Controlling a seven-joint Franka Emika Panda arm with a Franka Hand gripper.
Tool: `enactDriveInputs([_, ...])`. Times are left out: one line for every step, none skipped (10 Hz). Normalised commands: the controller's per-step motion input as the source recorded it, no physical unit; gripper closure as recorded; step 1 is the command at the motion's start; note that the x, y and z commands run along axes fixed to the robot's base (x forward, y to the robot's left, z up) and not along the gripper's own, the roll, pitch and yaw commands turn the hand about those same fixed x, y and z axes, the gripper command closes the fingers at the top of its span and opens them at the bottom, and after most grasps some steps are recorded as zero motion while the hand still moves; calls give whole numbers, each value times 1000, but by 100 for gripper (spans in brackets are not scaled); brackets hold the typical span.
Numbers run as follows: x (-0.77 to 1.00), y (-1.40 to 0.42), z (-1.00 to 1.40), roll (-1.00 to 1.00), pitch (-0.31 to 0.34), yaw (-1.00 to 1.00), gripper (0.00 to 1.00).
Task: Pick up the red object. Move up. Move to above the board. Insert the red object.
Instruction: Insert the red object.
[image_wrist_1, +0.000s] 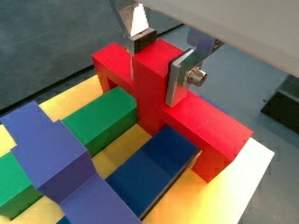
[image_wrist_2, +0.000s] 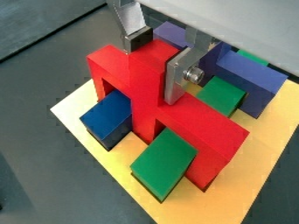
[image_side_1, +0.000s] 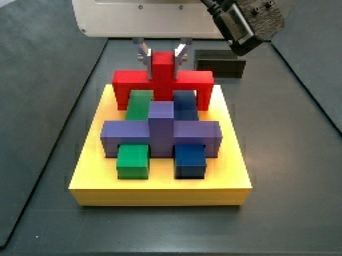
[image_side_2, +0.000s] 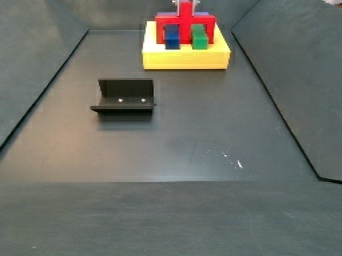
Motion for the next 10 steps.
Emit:
enactDriveInputs([0,0,86,-397,0,0,100])
enactDriveInputs([-217,11,-160,-126,-66,0,100])
enactDriveInputs([-211,51,-317,-73,-60,0,100])
enactDriveInputs([-209,11,-403,-20,-56,0,100])
enactDriveInputs([-189,0,-466,-3,-46,0,100])
enactDriveInputs([-106,0,-600,0,-34,0,100])
enactDriveInputs([0,0,-834,117,0,34,100])
enactDriveInputs([100,57,-960,3,0,11,100])
enactDriveInputs([0,0,-709,0,-6,0,100])
enactDriveInputs([0,0,0,0,0,0,100])
